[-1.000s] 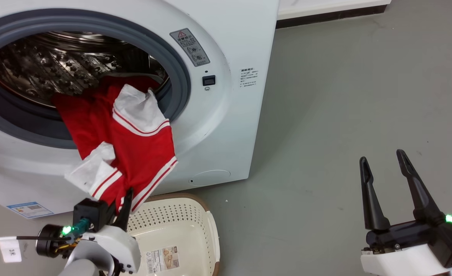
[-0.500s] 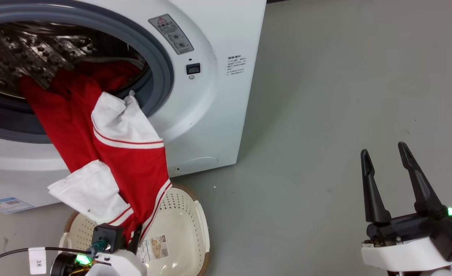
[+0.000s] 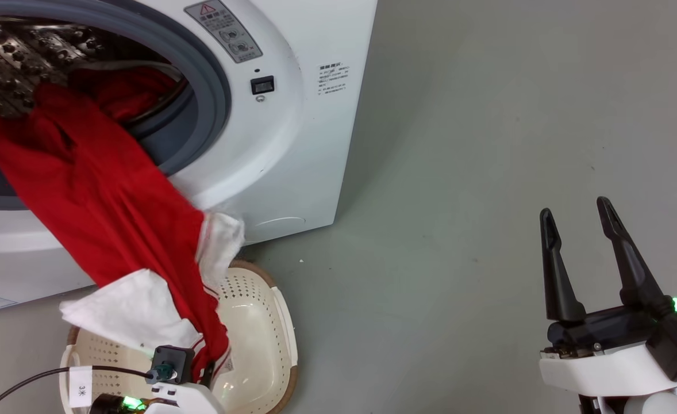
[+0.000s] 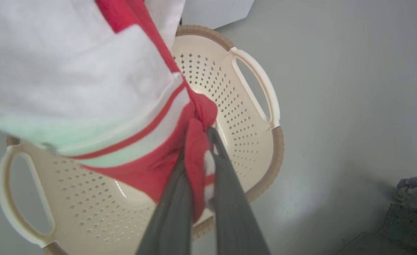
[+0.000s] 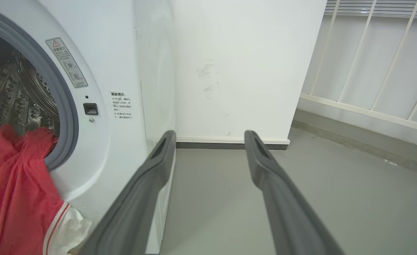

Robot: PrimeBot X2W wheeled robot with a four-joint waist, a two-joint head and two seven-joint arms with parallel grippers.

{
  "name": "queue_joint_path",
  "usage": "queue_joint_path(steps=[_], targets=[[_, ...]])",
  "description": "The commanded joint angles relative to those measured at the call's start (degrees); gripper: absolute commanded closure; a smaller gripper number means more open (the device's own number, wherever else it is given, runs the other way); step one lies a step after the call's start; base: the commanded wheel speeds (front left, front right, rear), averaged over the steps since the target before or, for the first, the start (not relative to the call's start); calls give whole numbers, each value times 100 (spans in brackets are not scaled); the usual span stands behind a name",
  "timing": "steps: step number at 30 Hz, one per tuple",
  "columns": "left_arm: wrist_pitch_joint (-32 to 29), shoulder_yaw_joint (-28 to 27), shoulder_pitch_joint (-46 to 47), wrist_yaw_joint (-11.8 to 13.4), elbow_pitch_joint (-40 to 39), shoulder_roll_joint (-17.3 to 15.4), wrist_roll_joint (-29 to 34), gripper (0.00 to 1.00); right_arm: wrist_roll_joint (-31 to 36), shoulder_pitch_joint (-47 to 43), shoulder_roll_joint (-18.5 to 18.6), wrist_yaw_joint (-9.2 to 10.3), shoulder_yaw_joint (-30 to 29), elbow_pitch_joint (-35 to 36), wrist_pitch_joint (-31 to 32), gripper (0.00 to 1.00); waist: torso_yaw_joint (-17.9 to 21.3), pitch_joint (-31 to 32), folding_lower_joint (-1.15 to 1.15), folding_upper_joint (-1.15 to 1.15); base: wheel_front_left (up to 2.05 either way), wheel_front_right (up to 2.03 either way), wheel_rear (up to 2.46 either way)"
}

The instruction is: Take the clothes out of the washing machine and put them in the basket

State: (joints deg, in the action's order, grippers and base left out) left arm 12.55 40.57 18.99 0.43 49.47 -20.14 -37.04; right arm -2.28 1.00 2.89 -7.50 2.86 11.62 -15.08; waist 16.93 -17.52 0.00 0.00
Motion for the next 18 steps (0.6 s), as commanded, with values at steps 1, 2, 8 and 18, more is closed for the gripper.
queue_joint_path(steps=[1, 2, 8, 18], targets=[[41, 24, 97, -60, 167, 74, -2, 100, -33, 73, -3, 2, 8, 17, -14, 0, 37, -33, 0, 0, 0, 0, 0], [60, 29, 143, -90, 292, 111, -9, 100, -34, 78, -2, 2, 4, 16, -14, 0, 49, -43, 0, 0, 0, 0, 0], [102, 97, 344, -265, 1027, 307, -10, 100, -50, 137, -3, 2, 4, 28, -14, 0, 101, -122, 0, 0, 0, 0, 0], [88, 116, 659, -452, 1898, 582, -102, 100, -81, 258, -3, 2, 16, 57, -14, 0, 149, -325, 0, 0, 0, 0, 0]])
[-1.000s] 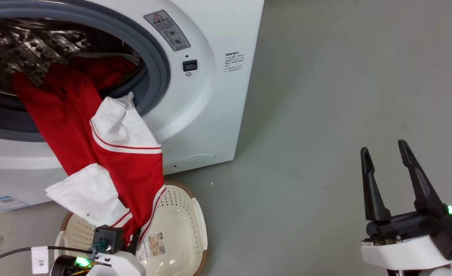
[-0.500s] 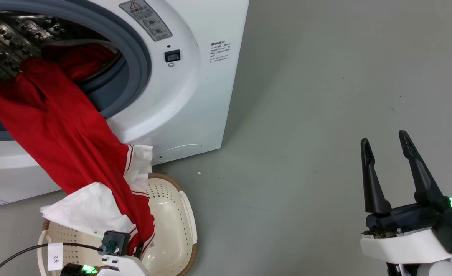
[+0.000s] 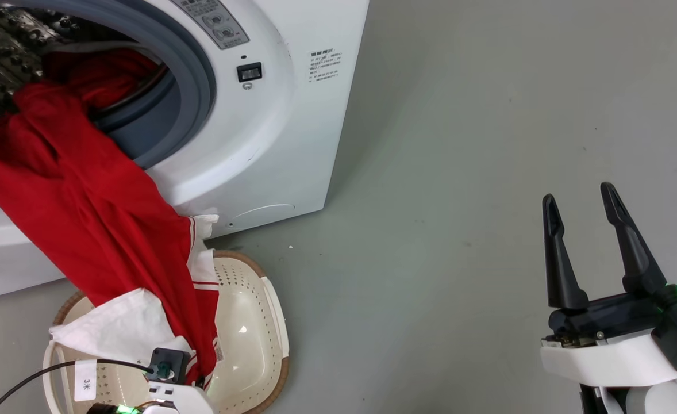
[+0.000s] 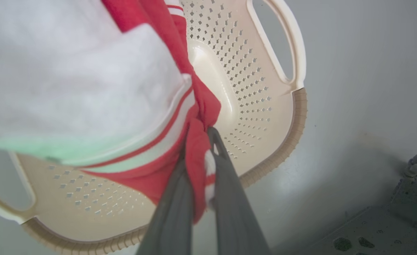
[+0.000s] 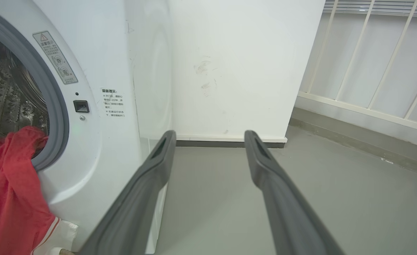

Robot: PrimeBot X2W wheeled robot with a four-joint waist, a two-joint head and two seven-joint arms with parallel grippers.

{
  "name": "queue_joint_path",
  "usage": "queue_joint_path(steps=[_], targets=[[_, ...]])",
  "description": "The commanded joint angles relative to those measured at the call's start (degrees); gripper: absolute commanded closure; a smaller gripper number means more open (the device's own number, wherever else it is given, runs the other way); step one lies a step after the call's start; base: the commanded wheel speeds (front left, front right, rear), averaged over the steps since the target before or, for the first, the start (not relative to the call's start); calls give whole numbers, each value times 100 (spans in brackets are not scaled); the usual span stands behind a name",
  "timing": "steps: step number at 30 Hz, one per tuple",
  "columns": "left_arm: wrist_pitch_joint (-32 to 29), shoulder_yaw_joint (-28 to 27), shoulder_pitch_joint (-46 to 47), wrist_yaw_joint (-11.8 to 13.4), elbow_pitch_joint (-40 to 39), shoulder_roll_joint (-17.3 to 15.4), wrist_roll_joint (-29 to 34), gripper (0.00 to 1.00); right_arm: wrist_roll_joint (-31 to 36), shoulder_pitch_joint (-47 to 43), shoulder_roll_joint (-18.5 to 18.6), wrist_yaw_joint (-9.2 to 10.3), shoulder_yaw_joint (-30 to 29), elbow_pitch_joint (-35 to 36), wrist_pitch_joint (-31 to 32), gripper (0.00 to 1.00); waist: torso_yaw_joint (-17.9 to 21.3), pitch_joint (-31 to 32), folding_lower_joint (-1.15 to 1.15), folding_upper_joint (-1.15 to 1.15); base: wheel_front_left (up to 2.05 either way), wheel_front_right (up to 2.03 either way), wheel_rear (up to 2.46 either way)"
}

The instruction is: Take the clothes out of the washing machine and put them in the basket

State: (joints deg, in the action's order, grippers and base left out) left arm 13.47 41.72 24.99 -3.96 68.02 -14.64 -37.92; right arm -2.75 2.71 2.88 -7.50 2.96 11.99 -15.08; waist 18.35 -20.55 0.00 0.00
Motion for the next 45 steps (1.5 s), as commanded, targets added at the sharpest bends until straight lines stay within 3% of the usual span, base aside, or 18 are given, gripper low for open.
queue_joint_path(steps=[1, 12, 13, 14, 29, 36, 45], targets=[[-19, 10, 79, -28, 111, 41, -14, 100, -33, 90, -1, 2, 7, 22, -14, 0, 13, -39, 0, 0, 0, 0, 0], [-111, 33, 252, -70, 455, 137, -98, 100, -62, 215, -2, 2, 24, 45, -14, 0, 38, -175, 0, 0, 0, 0, 0], [-100, 81, 273, -32, 469, 132, -42, 62, -58, 212, -2, 2, 22, 49, -14, 0, 33, -180, 0, 0, 0, 0, 0], [-59, 137, 304, 15, 478, 115, 26, 1, -54, 203, -2, 2, 23, 47, -14, 0, 29, -181, 0, 0, 0, 0, 0], [146, 65, 172, 69, 433, 227, -76, 0, 28, -96, -1, 2, 53, -52, -14, 0, -240, 461, 0, 0, 0, 0, 0], [170, -516, -49, 630, -895, -64, 207, 0, 79, -319, -1, 2, 42, -91, -14, 0, -379, 825, 0, 0, 0, 0, 0], [173, -1455, -494, 1039, -2276, -255, 788, 0, 116, -433, -2, 2, 42, -96, -14, 0, -430, 1018, 0, 0, 0, 0, 0]])
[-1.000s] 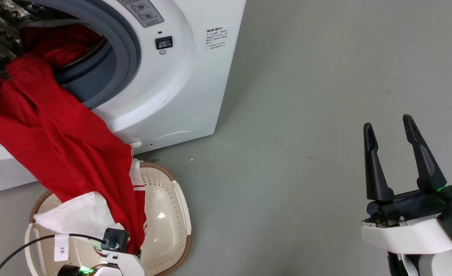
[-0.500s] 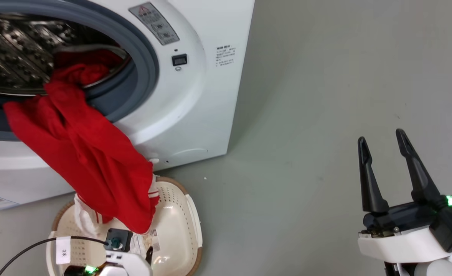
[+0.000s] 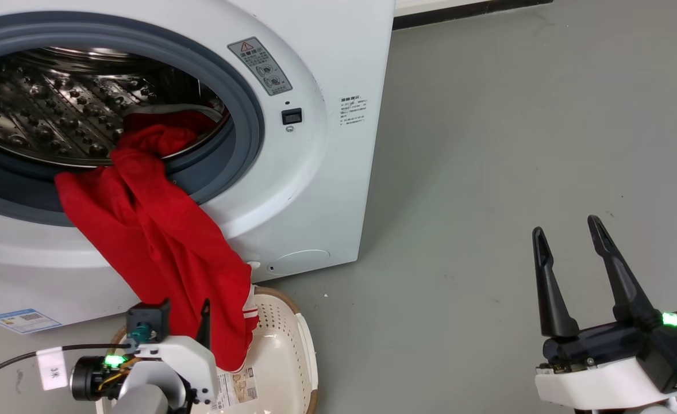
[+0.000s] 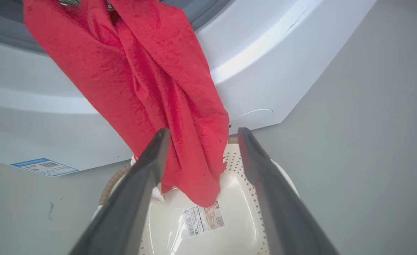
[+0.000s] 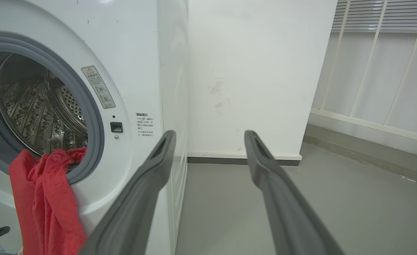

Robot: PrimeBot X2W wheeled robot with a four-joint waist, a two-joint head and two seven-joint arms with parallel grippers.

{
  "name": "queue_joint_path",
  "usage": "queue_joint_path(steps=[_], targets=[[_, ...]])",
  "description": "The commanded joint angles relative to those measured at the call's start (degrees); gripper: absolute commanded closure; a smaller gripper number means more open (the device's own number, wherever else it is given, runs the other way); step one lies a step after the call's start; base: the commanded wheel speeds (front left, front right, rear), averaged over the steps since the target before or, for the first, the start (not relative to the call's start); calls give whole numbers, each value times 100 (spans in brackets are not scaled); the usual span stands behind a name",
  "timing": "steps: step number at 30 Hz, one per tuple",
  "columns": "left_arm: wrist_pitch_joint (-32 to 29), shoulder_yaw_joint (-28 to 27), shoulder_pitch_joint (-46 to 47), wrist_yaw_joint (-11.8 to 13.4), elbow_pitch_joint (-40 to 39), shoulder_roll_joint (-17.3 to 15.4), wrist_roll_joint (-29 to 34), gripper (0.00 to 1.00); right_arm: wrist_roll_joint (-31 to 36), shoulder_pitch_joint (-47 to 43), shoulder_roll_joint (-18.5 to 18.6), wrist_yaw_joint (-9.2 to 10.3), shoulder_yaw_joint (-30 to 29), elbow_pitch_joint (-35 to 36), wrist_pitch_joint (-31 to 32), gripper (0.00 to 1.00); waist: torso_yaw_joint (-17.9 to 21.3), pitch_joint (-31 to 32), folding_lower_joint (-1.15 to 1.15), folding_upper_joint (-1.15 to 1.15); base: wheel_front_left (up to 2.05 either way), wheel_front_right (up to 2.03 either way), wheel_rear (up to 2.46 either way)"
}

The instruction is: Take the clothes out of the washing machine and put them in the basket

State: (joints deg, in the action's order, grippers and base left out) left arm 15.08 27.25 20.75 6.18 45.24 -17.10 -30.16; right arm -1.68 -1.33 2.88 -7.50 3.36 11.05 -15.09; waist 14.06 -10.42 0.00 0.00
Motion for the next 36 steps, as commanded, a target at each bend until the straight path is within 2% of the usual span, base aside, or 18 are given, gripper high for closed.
queue_joint_path(steps=[1, 9, 17, 28, 36], targets=[[12, -114, -84, 36, -83, -16, 61, 0, 8, -39, -1, 2, 3, -1, -13, 0, -1, 13, 0, 0, 0, 0, 0], [13, -727, 131, 34, -178, -82, 165, 0, -60, 2, -2, 2, 64, 33, -13, 0, 67, -79, 0, 0, 0, 0, 0], [13, -1180, 627, 39, 248, -137, 143, 0, -135, 243, -2, 2, 92, 92, -13, 0, 231, -518, 0, 0, 0, 0, 0], [14, -1408, 1701, -3, 1108, -416, 228, 0, -293, 689, -2, 2, 134, 227, -13, 0, 539, -1332, 0, 0, 0, 0, 0], [14, -1574, 2304, -41, 1376, -626, 295, 0, -386, 871, -2, 2, 144, 281, -13, 0, 693, -1735, 0, 0, 0, 0, 0]])
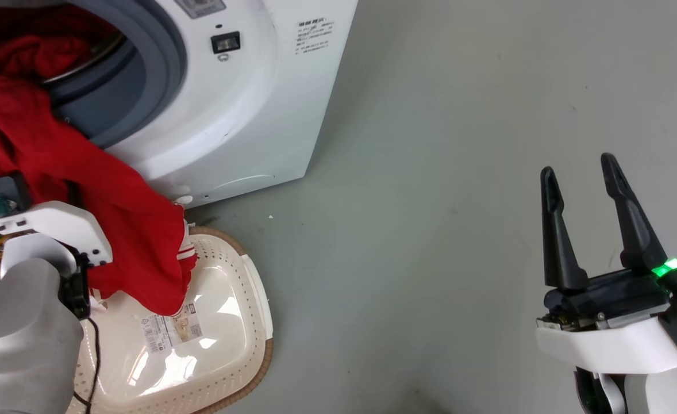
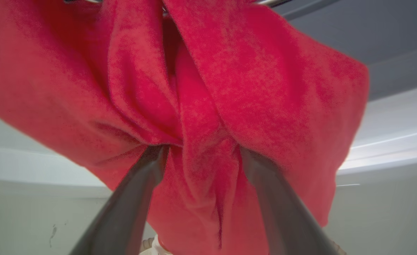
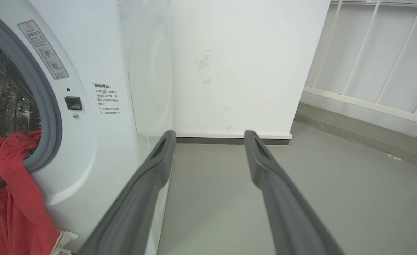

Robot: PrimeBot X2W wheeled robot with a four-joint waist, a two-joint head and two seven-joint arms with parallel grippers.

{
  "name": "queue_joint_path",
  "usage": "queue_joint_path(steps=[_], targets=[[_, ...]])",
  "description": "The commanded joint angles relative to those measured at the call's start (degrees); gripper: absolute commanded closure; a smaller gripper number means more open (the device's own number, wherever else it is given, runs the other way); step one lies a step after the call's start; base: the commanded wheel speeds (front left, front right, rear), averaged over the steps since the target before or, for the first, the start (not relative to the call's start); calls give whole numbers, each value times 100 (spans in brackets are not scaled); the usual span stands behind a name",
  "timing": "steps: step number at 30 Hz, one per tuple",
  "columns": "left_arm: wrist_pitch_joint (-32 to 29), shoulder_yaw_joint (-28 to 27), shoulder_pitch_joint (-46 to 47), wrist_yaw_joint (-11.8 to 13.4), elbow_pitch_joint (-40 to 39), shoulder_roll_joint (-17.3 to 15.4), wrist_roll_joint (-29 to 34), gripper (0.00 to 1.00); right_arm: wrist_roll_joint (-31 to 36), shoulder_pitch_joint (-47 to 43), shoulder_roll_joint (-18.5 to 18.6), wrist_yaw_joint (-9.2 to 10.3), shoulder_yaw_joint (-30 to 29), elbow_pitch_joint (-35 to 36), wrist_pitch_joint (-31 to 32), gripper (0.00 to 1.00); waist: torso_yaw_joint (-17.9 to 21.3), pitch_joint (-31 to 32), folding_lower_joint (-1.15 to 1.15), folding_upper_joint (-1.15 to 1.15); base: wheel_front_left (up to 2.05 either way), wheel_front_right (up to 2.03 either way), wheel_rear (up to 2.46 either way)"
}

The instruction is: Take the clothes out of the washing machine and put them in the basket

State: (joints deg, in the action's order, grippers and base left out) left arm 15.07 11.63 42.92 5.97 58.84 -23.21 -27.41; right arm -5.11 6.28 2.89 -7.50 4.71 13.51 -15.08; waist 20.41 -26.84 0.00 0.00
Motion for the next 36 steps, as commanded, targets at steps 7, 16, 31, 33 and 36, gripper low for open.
queue_joint_path(steps=[7, 16, 31, 33, 36], targets=[[30, -13, 478, -74, 291, -79, 118, 0, -107, 197, -4, 2, -6, 49, -14, 0, 125, -276, 0, 0, 0, 0, 0], [34, -125, 443, -143, 414, 15, 120, 100, -105, 144, -3, 2, -29, 11, -14, 0, 107, -258, 0, 0, 0, 0, 0], [21, -411, -334, -235, -169, 199, 291, 100, 59, -21, -2, 2, 9, -86, -14, 0, -84, 196, 0, 0, 0, 0, 0], [20, -440, -499, -240, -342, 255, 359, 100, 70, -68, -2, 2, 19, -105, -14, 0, -112, 302, 0, 0, 0, 0, 0], [20, -474, -655, -239, -524, 306, 447, 100, 101, -94, -2, 2, 25, -126, -14, 0, -144, 415, 0, 0, 0, 0, 0]])
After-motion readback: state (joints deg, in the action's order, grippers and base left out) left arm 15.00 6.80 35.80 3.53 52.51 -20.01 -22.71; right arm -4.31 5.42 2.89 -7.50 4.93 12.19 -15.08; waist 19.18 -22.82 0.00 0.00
